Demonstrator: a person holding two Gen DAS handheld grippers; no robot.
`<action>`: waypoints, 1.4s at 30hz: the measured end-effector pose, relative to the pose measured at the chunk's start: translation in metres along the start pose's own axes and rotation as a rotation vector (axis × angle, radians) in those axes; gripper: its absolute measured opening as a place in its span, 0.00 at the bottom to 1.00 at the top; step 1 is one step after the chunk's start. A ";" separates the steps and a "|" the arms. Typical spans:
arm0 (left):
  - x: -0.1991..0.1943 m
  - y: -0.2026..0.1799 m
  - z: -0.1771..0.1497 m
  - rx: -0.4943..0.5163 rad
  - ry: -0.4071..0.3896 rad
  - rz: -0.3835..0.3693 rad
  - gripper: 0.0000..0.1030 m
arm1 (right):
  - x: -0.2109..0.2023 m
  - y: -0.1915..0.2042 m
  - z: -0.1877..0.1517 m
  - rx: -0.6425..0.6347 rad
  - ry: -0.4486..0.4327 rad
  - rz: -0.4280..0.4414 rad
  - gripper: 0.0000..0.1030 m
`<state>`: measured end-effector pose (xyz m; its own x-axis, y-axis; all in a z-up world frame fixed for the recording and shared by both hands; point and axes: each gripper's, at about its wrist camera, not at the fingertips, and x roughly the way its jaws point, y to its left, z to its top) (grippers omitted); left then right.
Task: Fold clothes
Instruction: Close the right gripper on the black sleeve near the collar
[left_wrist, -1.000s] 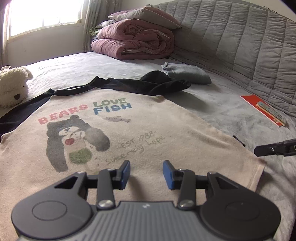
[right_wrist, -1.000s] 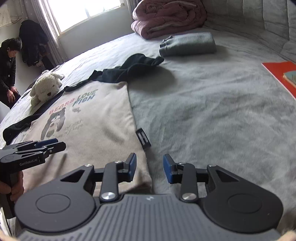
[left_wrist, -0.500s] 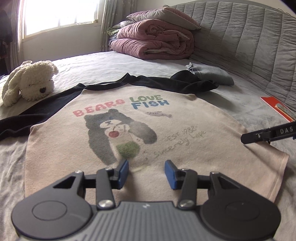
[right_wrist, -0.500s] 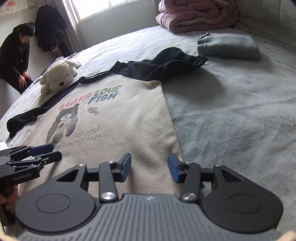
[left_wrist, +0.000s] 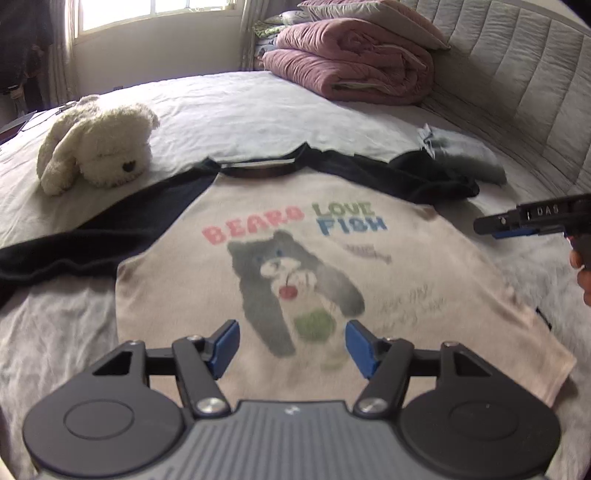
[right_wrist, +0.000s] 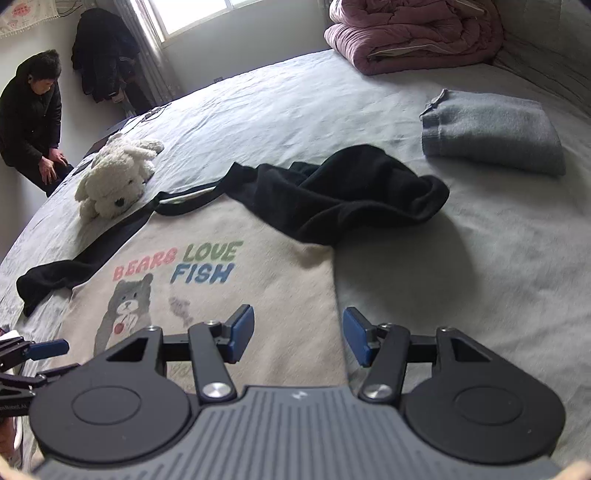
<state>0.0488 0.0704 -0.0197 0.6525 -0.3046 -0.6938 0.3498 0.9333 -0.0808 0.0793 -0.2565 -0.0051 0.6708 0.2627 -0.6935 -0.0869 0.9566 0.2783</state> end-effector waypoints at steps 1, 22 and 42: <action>0.004 -0.004 0.010 -0.001 -0.018 0.004 0.65 | 0.000 -0.006 0.008 0.005 -0.007 -0.001 0.57; 0.203 -0.096 0.096 -0.258 -0.244 -0.017 0.71 | 0.087 -0.096 0.059 0.100 -0.235 -0.094 0.63; 0.199 -0.102 0.102 -0.238 -0.199 -0.013 0.82 | 0.089 -0.080 0.052 0.081 -0.295 -0.076 0.22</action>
<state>0.2114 -0.1049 -0.0765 0.7758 -0.3264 -0.5400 0.2075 0.9402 -0.2701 0.1841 -0.3166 -0.0546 0.8591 0.1318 -0.4945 0.0223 0.9557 0.2934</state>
